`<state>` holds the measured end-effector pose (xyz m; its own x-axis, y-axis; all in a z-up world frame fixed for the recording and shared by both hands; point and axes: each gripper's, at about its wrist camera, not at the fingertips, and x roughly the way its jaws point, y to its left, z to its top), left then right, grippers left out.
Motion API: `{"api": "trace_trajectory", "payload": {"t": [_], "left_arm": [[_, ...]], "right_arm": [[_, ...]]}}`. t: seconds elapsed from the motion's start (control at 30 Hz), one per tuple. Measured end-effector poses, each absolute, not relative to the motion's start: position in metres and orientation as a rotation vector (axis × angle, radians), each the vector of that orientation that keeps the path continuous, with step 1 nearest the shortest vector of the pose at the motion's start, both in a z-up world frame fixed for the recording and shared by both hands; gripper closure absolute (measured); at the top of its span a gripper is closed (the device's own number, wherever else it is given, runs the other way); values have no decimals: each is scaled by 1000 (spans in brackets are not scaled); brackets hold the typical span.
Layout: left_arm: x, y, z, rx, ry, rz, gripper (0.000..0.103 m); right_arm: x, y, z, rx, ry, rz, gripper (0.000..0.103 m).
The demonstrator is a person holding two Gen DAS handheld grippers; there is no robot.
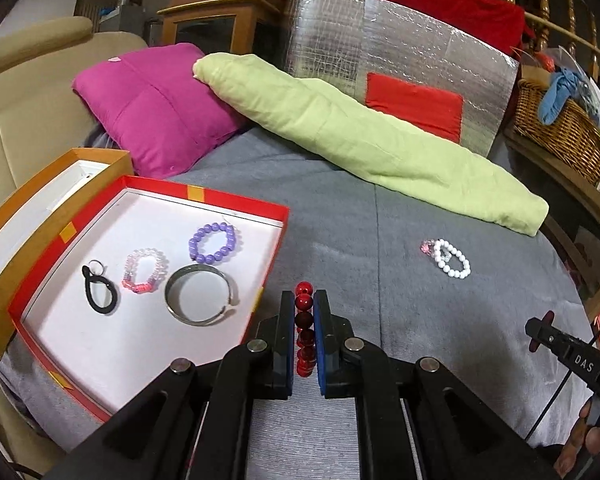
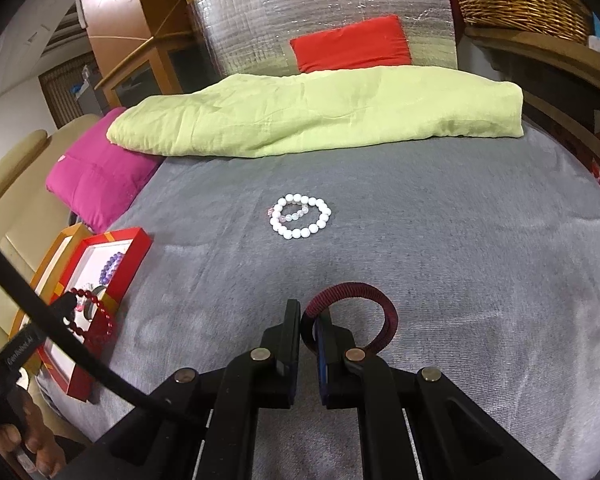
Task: Organize jewelry
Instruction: 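Carry the red bead bracelet and dark red bangle over the tray with both tools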
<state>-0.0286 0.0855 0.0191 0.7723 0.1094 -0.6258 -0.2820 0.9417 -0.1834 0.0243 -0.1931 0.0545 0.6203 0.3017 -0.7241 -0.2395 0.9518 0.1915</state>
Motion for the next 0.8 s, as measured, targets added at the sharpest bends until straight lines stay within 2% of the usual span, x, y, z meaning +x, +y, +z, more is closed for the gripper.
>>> {"api": "trace_trajectory", "payload": {"t": [0.23,0.5,0.8], "left_arm": [[-24,129,19,-382,676,284,94],[6,185,20,-432,686,422,94],[-4,242,0,-553,691,539,94]], "right_arm": [[14,-155,63,29,863,413,95],[17,-57,89,-27,833,619,95],[45,48,72,-130,891,751,95]]}}
